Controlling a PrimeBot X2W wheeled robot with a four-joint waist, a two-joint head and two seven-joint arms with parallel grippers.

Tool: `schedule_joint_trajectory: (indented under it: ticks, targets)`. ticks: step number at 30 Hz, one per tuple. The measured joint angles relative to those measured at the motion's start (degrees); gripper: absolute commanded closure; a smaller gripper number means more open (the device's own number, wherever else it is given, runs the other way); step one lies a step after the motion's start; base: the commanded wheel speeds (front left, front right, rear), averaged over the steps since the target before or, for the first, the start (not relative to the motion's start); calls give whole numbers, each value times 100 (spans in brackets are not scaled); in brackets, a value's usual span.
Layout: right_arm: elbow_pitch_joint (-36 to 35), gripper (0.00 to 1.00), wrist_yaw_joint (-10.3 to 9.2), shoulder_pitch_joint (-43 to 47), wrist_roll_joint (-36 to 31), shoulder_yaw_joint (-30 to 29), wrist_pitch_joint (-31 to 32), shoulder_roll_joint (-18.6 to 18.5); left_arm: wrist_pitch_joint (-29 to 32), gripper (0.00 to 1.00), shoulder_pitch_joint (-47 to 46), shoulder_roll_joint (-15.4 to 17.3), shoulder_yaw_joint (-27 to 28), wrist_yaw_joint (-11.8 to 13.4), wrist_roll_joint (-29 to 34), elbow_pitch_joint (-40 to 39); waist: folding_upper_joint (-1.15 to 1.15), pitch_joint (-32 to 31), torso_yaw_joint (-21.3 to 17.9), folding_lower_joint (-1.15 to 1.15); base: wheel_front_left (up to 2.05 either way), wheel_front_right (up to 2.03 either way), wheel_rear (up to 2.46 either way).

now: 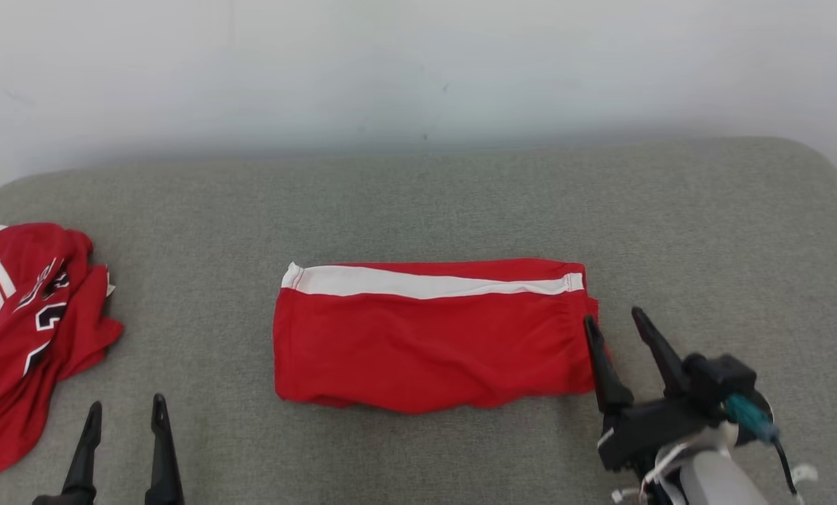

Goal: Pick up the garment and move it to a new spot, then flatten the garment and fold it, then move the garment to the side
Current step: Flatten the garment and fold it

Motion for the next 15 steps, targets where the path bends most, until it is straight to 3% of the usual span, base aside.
schedule_joint_trajectory:
  ticks: [7, 15]
  targets:
    - [1559, 0, 0, -1295, -108, 141, 289, -132, 0, 0, -255, -148, -10, -147, 124, 90, 0, 172, 199, 1, 0, 0, 0]
    - [3016, 0, 0, -1854, -42, 130, 336, -176, 0, 0, -315, -242, -2, -205, 202, 169, 0, 304, 343, 1, 0, 0, 0]
